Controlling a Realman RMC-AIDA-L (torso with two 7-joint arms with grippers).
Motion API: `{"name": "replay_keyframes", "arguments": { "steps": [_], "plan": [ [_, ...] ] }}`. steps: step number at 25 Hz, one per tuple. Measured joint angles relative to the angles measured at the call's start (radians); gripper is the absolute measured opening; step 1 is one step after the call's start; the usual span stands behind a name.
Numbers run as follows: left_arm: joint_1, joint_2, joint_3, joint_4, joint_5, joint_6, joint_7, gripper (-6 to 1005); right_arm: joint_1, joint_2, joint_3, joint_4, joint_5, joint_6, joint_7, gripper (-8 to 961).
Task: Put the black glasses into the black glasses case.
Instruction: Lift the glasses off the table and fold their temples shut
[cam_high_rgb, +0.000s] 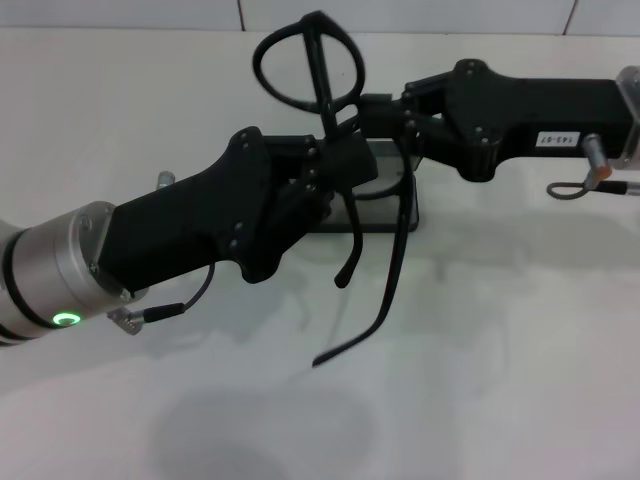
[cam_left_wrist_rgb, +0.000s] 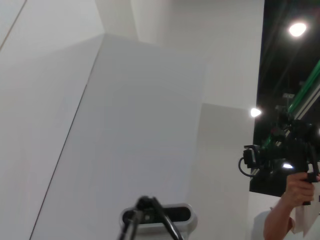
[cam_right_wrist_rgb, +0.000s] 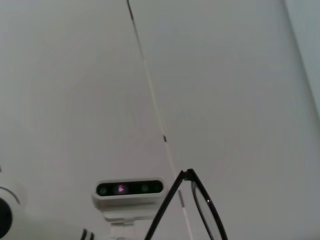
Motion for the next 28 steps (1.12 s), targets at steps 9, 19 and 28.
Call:
{"name": "replay_keyframes", "arguments": {
  "steps": [9, 19, 28],
  "plan": [
    [-0.001, -0.001, 0.000, -0.015, -0.006, -0.006, 0.010, 17, 0.011, 0.002, -0.035, 0.011, 0.014, -0.026, -0.005, 35],
    [-0.013, -0.003, 0.000, -0.015, -0.007, -0.007, 0.019, 18, 0.012, -0.001, -0.040, 0.012, 0.048, -0.077, -0.005, 35],
    [-0.028, -0.003, 0.000, -0.034, -0.018, -0.018, 0.019, 19, 0.005, -0.001, -0.032, 0.012, 0.049, -0.089, -0.015, 35]
  ]
}}
